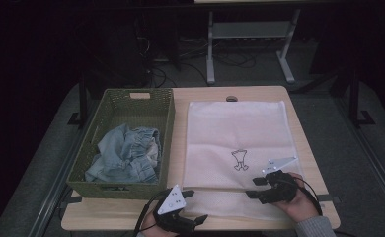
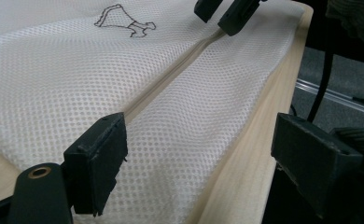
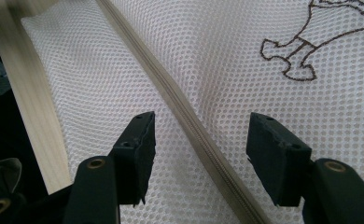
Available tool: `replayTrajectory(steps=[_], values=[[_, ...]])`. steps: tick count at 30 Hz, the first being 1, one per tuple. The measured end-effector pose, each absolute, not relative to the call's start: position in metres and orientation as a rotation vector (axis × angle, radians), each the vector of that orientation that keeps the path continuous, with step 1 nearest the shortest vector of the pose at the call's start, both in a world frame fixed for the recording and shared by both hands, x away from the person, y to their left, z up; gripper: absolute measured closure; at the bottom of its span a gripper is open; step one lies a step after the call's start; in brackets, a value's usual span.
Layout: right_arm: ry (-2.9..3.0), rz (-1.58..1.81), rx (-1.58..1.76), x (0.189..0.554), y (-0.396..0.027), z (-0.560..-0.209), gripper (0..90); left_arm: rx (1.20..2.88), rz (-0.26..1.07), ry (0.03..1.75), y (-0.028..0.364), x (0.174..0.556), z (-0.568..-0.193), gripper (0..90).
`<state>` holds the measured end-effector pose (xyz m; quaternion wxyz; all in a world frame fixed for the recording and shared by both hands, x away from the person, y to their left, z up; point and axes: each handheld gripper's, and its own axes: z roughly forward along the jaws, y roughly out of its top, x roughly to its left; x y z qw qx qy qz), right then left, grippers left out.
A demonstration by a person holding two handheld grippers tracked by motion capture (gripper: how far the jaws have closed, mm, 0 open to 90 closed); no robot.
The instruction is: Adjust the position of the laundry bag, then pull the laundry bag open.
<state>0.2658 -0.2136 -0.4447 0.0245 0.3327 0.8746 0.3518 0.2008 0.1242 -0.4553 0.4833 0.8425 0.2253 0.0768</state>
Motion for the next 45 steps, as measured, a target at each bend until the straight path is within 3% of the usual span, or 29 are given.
replayTrajectory(steps=[22, 45], values=[[2.709, 1.051, 0.987, 0.265, -0.213, -0.444, 39.5, 2.064, 0.223, 0.546, 0.124, 0.199, -0.455, 18.2], [2.631, 1.061, 1.197, 0.264, -0.246, -0.438, 36.2, 2.019, 0.073, 0.622, 0.118, 0.207, -0.449, 16.2]])
